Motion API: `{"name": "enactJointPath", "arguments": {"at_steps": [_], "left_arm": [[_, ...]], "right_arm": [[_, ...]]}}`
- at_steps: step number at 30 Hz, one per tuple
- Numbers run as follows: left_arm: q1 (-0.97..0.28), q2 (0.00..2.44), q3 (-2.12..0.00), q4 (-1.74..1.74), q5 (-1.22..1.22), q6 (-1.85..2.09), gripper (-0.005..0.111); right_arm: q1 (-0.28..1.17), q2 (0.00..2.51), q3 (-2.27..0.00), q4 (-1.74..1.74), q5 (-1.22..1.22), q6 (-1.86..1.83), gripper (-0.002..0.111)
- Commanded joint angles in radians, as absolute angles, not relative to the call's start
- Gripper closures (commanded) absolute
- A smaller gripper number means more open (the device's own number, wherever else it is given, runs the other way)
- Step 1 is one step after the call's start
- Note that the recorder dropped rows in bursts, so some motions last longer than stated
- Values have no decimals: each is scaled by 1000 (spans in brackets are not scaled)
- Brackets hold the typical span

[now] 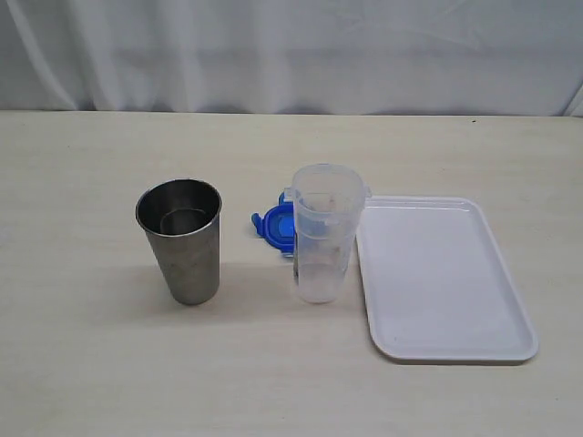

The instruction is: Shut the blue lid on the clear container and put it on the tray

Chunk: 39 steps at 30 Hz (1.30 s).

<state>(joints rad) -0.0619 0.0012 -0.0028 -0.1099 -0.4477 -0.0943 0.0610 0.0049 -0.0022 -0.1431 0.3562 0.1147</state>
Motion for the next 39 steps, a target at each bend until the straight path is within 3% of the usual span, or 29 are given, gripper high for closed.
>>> {"name": "enactJointPath", "arguments": {"at_steps": [1, 4, 6, 8, 9, 11, 20, 22, 35, 39], "left_arm": [[-68, 0, 0, -107, -623, -182, 107], [-68, 64, -72, -117, -603, -184, 107], [-68, 194, -151, -62, -605, -192, 98], [-68, 328, -210, 77, -605, -280, 71], [-68, 410, -227, 167, -605, -315, 45], [-68, 536, -233, 274, -609, -348, 13], [-70, 1102, -233, 676, -773, -553, 11], [-70, 1204, -204, 677, -904, -521, 11], [-70, 1541, -163, 707, -1221, -220, 11], [-70, 1659, -163, 707, -1221, -148, 11]], "right_arm": [[60, 0, 0, -142, 344, 114, 104], [60, 0, 0, -142, 344, 114, 104], [60, 0, 0, -142, 344, 114, 104], [60, 0, 0, -142, 344, 114, 104], [60, 0, 0, -142, 344, 114, 104], [60, 0, 0, -142, 344, 114, 104], [60, 0, 0, -142, 344, 114, 104], [60, 0, 0, -142, 344, 114, 104], [60, 0, 0, -142, 344, 114, 104], [60, 0, 0, -142, 344, 114, 104]]}}
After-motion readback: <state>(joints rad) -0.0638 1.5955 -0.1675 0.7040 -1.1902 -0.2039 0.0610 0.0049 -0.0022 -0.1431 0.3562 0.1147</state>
